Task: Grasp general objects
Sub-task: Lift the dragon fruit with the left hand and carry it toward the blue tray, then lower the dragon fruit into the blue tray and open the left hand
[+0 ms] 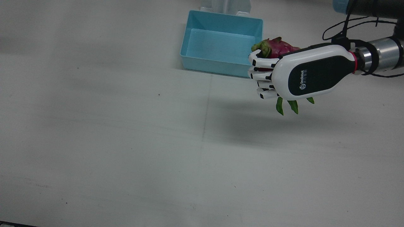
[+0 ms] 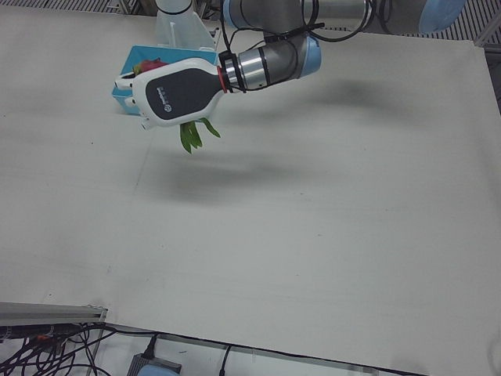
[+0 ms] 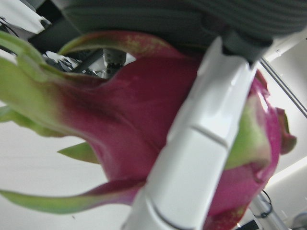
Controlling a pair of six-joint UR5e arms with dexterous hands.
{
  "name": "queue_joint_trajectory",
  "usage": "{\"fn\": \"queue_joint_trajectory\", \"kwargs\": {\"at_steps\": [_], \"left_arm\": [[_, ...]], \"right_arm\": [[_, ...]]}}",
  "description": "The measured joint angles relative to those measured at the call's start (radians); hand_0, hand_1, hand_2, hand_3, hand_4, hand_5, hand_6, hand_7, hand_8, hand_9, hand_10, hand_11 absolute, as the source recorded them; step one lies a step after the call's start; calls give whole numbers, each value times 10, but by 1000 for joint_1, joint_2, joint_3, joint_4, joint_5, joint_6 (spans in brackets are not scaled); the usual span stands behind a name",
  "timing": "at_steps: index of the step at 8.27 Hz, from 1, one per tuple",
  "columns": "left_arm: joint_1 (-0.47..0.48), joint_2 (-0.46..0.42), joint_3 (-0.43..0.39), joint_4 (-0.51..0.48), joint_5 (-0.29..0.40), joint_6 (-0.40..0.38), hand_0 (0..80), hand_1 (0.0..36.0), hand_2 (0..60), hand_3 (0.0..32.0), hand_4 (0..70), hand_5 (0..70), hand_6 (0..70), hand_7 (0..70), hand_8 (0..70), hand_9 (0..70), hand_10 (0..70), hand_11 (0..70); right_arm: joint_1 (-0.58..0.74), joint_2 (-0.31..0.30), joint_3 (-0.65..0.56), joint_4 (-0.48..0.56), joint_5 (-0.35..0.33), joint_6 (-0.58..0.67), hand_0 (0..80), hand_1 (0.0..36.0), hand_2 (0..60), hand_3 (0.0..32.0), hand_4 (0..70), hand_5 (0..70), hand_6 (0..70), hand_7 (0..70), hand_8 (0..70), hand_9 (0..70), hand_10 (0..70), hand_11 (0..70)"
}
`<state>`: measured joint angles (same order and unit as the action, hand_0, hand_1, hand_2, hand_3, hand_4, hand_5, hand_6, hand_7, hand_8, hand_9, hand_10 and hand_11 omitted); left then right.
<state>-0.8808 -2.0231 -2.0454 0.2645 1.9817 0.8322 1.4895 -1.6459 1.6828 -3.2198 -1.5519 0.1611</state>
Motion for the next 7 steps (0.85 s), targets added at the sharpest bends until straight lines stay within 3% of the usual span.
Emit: {"fn": "queue_joint_trajectory", "kwargs": {"at_steps": [2, 5, 6, 7], "left_arm": [[162, -39, -51, -1, -28, -12, 800, 360, 600, 0, 700, 700, 700, 700, 700, 700, 700, 700], [335, -51, -56, -81, -77, -35, 800, 356, 600, 0, 700, 700, 700, 700, 700, 700, 700, 700], [381, -42, -49, -115, -81, -41, 800, 325, 600, 0, 700, 700, 700, 700, 700, 700, 700, 700], [416, -5, -40, -160, -82, -47, 800, 288, 524, 0, 700, 700, 700, 700, 700, 700, 700, 700]], "right_arm": [[0, 0, 0, 0, 1, 0, 0, 0, 0, 0, 0, 0, 0, 0, 0, 0, 0, 0], [1, 0, 0, 0, 0, 0, 0, 0, 0, 0, 0, 0, 0, 0, 0, 0, 0, 0], [1, 0, 0, 0, 0, 0, 0, 0, 0, 0, 0, 0, 0, 0, 0, 0, 0, 0], [1, 0, 0, 0, 1, 0, 0, 0, 0, 0, 0, 0, 0, 0, 0, 0, 0, 0]]}}
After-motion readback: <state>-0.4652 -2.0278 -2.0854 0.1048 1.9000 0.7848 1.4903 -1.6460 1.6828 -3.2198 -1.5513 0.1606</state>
